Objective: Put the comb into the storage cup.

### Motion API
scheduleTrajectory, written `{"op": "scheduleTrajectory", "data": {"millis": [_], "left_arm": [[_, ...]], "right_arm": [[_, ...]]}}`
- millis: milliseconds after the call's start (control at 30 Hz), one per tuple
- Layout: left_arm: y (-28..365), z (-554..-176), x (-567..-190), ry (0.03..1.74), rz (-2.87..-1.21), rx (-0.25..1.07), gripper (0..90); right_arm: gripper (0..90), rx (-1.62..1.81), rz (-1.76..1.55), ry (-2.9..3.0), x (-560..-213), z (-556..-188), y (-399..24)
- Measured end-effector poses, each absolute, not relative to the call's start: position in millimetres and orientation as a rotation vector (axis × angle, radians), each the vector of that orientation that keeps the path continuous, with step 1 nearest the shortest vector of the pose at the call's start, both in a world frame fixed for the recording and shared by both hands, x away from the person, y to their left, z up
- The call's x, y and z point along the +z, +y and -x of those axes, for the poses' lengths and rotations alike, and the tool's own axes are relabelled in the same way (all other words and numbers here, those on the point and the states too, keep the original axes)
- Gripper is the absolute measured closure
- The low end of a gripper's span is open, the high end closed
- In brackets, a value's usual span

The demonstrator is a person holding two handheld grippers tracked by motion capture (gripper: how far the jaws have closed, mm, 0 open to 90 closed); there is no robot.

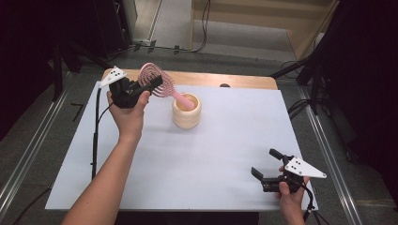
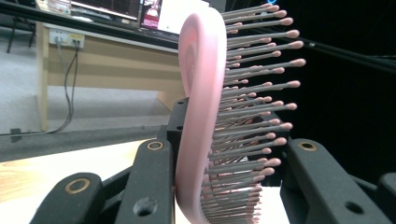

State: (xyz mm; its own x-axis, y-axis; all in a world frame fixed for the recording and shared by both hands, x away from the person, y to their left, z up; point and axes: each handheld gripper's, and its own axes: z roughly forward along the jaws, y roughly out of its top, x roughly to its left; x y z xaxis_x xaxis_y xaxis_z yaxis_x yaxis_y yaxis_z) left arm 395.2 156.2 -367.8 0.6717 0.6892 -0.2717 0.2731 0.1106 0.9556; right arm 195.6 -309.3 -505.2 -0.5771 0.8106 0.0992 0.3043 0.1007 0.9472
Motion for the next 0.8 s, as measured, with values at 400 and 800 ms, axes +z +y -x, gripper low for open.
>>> {"op": "scheduleTrajectory", "data": {"millis": [400,800], "left_arm": [[149.1,-400.8,-376.3,0.864,-1.504,0.374,65.5],[141.2,-404.8,-385.4,0.871,-1.541,0.382,65.5]], "right_arm": [[0.0,1.49,-1.083,1.937,-505.6,-196.0,-308.9],[0.0,1.493,-1.08,1.939,-506.1,-196.7,-309.0]]}}
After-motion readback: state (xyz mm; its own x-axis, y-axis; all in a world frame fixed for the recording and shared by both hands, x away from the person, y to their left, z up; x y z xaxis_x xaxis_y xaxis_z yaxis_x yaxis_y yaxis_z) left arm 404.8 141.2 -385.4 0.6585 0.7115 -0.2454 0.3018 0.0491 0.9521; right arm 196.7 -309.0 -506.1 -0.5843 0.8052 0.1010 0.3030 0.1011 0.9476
